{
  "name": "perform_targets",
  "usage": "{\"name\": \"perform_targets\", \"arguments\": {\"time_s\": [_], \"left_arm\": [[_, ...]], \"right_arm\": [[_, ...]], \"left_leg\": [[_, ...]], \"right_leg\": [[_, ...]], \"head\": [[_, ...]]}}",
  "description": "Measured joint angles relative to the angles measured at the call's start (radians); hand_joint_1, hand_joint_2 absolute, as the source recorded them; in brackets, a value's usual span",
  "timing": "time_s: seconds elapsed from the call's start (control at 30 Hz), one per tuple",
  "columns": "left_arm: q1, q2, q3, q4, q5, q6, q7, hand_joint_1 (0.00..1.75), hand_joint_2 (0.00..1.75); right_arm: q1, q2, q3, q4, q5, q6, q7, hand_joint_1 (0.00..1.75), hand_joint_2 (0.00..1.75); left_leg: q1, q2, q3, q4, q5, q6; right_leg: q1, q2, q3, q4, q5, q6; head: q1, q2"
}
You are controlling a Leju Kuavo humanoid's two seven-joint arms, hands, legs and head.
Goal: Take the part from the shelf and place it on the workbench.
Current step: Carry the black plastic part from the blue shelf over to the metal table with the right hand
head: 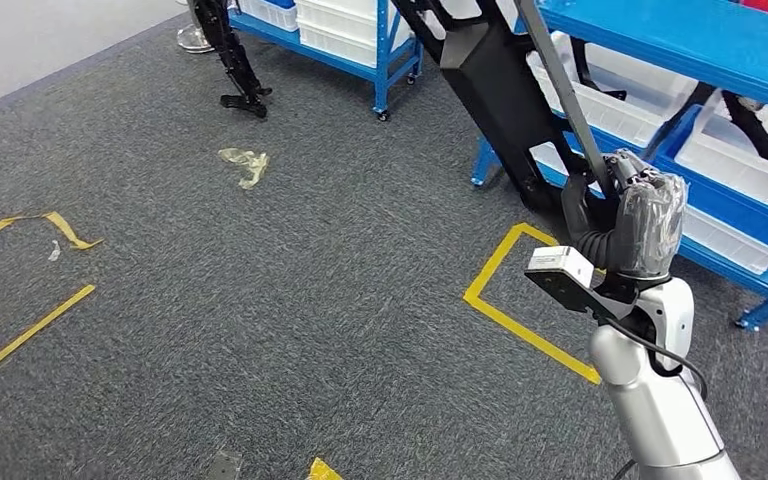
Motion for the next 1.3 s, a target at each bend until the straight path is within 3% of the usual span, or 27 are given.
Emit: {"name": "perform_targets", "arguments": {"time_s": [0.07,0.1,0.13,0.17,0.2,0.23,0.3,0.37,0.43,0.5,0.57,0.63,0.67,0.73,0.8,0.87,0.93,0.97,1.03,1.1,1.17,1.2,1.23,1.3], "left_arm": [[-0.002,0.0,0.0,0.0,0.0,0.0,0.0,0.0,1.75],[-0.003,0.0,-0.001,0.0,0.0,-0.001,0.0,0.0,1.75],[-0.002,-0.001,-0.001,0.0,0.0,-0.001,0.0,0.0,1.75],[-0.002,-0.001,-0.002,0.0,0.0,-0.002,0.0,0.0,1.75],[-0.001,-0.001,-0.002,0.0,0.0,-0.002,0.0,0.0,1.75],[-0.001,-0.001,-0.003,0.0,0.0,-0.002,0.0,0.0,1.75],[-0.001,-0.001,-0.005,0.0,0.0,-0.002,0.0,0.0,1.75],[0.0,-0.001,-0.007,0.0,0.0,-0.002,0.0,0.0,1.75],[0.003,0.0,-0.008,0.0,0.0,-0.001,0.0,0.0,1.75],[0.004,0.002,-0.009,0.0,0.0,-0.001,0.001,0.0,1.75],[0.003,0.002,-0.01,0.0,0.001,-0.001,0.001,0.0,1.75],[0.003,0.002,-0.01,0.0,0.002,-0.001,0.001,0.0,1.75],[0.004,0.002,-0.01,0.0,0.003,-0.001,0.001,0.0,1.75],[0.005,0.001,-0.011,0.0,0.007,-0.001,0.001,0.0,1.75],[0.004,0.002,-0.011,0.0,0.01,-0.001,0.001,0.0,1.75],[0.002,0.002,-0.011,0.0,0.012,-0.001,0.0,0.0,1.75],[0.003,0.003,-0.011,0.0,0.013,-0.001,-0.001,0.0,1.75],[0.005,0.004,-0.011,0.0,0.014,-0.001,-0.001,0.0,1.75],[0.004,0.005,-0.011,0.0,0.013,0.0,-0.002,0.0,1.75],[0.002,0.004,-0.013,0.0,0.011,-0.001,-0.003,0.0,1.75],[0.003,0.003,-0.014,0.0,0.01,-0.002,-0.002,0.0,1.75],[0.004,0.003,-0.015,0.0,0.01,-0.002,-0.001,0.0,1.75],[0.004,0.003,-0.015,0.0,0.009,-0.002,-0.001,0.0,1.75],[0.004,0.003,-0.016,0.0,0.007,-0.002,0.0,0.0,1.75]], "right_arm": [[0.003,-0.002,-0.001,0.0,0.0,0.0,0.0,1.69,1.75],[0.005,-0.002,-0.001,0.0,-0.001,0.0,0.0,1.69,1.75],[0.007,-0.002,-0.001,0.0,-0.001,0.0,0.0,1.69,1.75],[0.01,-0.002,0.0,0.001,-0.001,0.0,0.0,1.69,1.75],[0.011,-0.002,0.0,0.001,-0.001,0.0,0.0,1.69,1.75],[0.011,-0.002,0.0,0.001,-0.001,0.0,0.0,1.69,1.75],[0.008,-0.002,-0.001,0.001,-0.001,0.0,0.0,1.69,1.75],[0.007,-0.002,0.0,0.001,0.0,0.0,0.0,1.69,1.75],[0.007,0.0,0.0,0.001,0.0,0.0,0.0,1.69,1.75],[0.004,0.001,0.001,0.0,0.0,0.0,0.0,1.69,1.75],[0.003,0.002,0.001,0.0,0.001,0.003,0.0,1.69,1.75],[0.002,0.003,0.001,0.001,0.002,0.008,0.001,1.69,1.75],[0.002,0.003,0.002,0.001,0.003,0.011,0.002,1.69,1.75],[-0.002,0.006,0.004,0.001,0.005,0.016,0.002,1.69,1.75],[-0.009,0.009,0.007,0.002,0.005,0.018,0.002,1.69,1.75],[-0.017,0.01,0.009,0.004,0.005,0.019,0.002,1.69,1.75],[-0.021,0.012,0.011,0.007,0.008,0.023,0.002,1.69,1.75],[-0.023,0.013,0.012,0.008,0.009,0.025,0.002,1.69,1.75],[-0.024,0.012,0.014,0.011,0.011,0.027,0.002,1.69,1.75],[-0.022,0.007,0.015,0.015,0.01,0.027,0.002,1.69,1.75],[-0.016,0.005,0.015,0.021,0.007,0.027,0.002,1.69,1.75],[-0.014,0.004,0.016,0.023,0.006,0.027,0.002,1.69,1.75],[-0.012,0.003,0.016,0.024,0.006,0.027,0.002,1.69,1.75],[-0.012,0.001,0.016,0.026,0.004,0.026,0.002,1.69,1.75]], "left_leg": [[0.001,-0.025,0.001,-0.001,0.002,0.011],[-0.001,-0.039,0.001,-0.001,0.003,0.014],[-0.003,-0.054,0.001,-0.001,0.003,0.015],[-0.004,-0.07,0.001,0.0,0.003,0.015],[-0.005,-0.085,0.001,0.0,0.003,0.015],[-0.006,-0.1,0.001,0.002,0.003,0.015],[-0.009,-0.127,-0.001,0.007,0.002,0.011],[-0.011,-0.148,-0.006,0.009,0.002,0.003],[-0.009,-0.16,-0.011,0.01,0.003,-0.005],[-0.01,-0.118,-0.029,0.042,-0.02,-0.015],[-0.009,-0.053,-0.081,0.149,-0.077,-0.025],[0.0,-0.028,-0.141,0.271,-0.122,-0.033],[0.003,-0.024,-0.154,0.294,-0.123,-0.036],[0.009,-0.011,-0.116,0.219,-0.076,-0.037],[0.006,0.03,-0.041,0.085,-0.027,-0.033],[-0.004,0.05,-0.007,0.022,-0.014,-0.025],[-0.011,0.026,-0.007,0.017,-0.011,-0.013],[-0.01,0.014,-0.005,0.012,-0.007,-0.006],[-0.005,-0.009,0.001,0.002,0.001,0.008],[-0.001,-0.035,0.001,-0.001,0.004,0.015],[-0.001,-0.064,0.001,0.0,0.004,0.015],[0.0,-0.078,0.001,0.001,0.005,0.015],[0.002,-0.092,0.002,0.002,0.005,0.013],[0.003,-0.12,0.0,0.008,0.003,0.005]], "right_leg": [[0.0,0.055,-0.062,0.124,-0.053,-0.008],[0.002,0.07,-0.099,0.195,-0.076,-0.011],[0.003,0.077,-0.126,0.242,-0.085,-0.011],[0.005,0.081,-0.139,0.254,-0.08,-0.007],[0.005,0.084,-0.131,0.224,-0.058,-0.002],[0.004,0.093,-0.106,0.161,-0.027,0.005],[0.001,0.13,-0.048,0.027,0.026,0.008],[0.002,0.146,-0.022,-0.026,0.044,-0.002],[0.003,0.126,-0.017,-0.026,0.047,-0.014],[-0.001,0.104,-0.012,-0.029,0.048,-0.029],[0.002,0.081,-0.008,-0.031,0.045,-0.041],[0.007,0.054,-0.006,-0.031,0.042,-0.047],[0.008,0.041,-0.006,-0.03,0.041,-0.048],[0.008,0.017,-0.003,-0.03,0.038,-0.049],[0.013,-0.004,0.001,-0.029,0.033,-0.044],[0.019,-0.023,0.003,-0.029,0.029,-0.035],[0.02,-0.044,0.006,-0.03,0.026,-0.025],[0.018,-0.038,0.004,-0.025,0.022,-0.02],[0.013,0.012,-0.022,0.035,-0.01,-0.018],[0.009,0.065,-0.087,0.166,-0.061,-0.023],[0.007,0.079,-0.138,0.256,-0.081,-0.017],[0.006,0.08,-0.14,0.251,-0.071,-0.01],[0.002,0.085,-0.12,0.202,-0.046,0.0],[-0.007,0.116,-0.055,0.063,0.011,0.017]], "head": [[0.006,0.0],[0.008,0.0],[0.008,0.0],[0.008,0.0],[0.008,0.0],[0.008,0.0],[0.008,0.0],[0.006,0.0],[0.005,0.0],[0.001,0.0],[-0.004,0.0],[-0.005,0.0],[-0.006,0.0],[-0.006,0.0],[-0.006,0.0],[-0.003,0.0],[0.0,0.0],[0.0,0.0],[0.002,0.0],[0.005,0.0],[0.007,0.0],[0.007,0.0],[0.007,0.0],[0.008,0.0]]}}
